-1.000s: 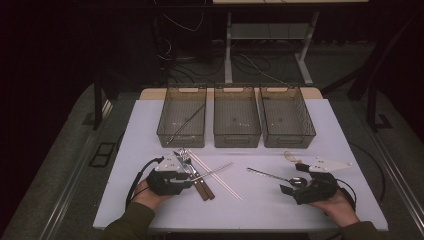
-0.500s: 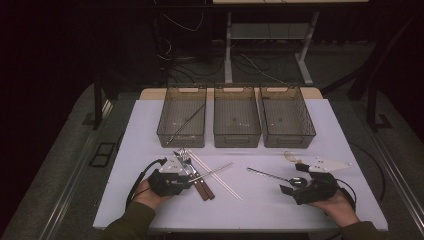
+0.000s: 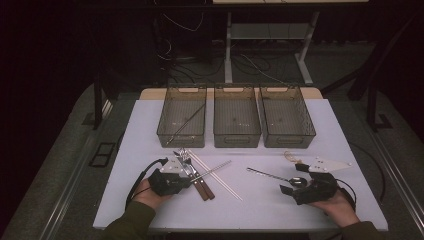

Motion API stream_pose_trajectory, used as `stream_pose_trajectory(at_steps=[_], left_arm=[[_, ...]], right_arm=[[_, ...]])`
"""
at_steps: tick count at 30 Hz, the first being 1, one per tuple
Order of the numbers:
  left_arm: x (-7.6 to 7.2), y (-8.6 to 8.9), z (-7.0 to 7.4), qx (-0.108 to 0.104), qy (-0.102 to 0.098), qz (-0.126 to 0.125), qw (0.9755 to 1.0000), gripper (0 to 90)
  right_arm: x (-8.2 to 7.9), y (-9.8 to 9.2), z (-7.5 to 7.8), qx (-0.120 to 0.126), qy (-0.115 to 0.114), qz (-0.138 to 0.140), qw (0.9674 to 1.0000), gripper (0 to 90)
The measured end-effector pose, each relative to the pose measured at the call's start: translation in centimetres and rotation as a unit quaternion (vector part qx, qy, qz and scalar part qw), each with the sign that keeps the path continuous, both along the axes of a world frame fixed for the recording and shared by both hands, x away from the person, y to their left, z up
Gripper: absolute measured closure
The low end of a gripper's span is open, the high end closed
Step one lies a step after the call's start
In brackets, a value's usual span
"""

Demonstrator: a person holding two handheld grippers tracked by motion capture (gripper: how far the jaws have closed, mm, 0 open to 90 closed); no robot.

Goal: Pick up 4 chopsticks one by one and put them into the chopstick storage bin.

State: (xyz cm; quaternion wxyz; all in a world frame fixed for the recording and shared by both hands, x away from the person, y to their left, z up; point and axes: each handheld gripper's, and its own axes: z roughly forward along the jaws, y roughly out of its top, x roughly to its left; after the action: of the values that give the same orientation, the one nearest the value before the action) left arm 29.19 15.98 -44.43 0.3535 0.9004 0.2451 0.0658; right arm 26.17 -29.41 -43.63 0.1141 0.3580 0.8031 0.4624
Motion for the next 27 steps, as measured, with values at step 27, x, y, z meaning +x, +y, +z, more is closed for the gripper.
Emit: stream_pose_trajectory(at_steps=[27], left_arm=[[-0.02,0.61,0.75,-0.036,0.021,0.007,0.9991,84.3]], right_arm=[[0.01,-0.02,0.01,0.000,0.001,0.001,1.0000,0.6]])
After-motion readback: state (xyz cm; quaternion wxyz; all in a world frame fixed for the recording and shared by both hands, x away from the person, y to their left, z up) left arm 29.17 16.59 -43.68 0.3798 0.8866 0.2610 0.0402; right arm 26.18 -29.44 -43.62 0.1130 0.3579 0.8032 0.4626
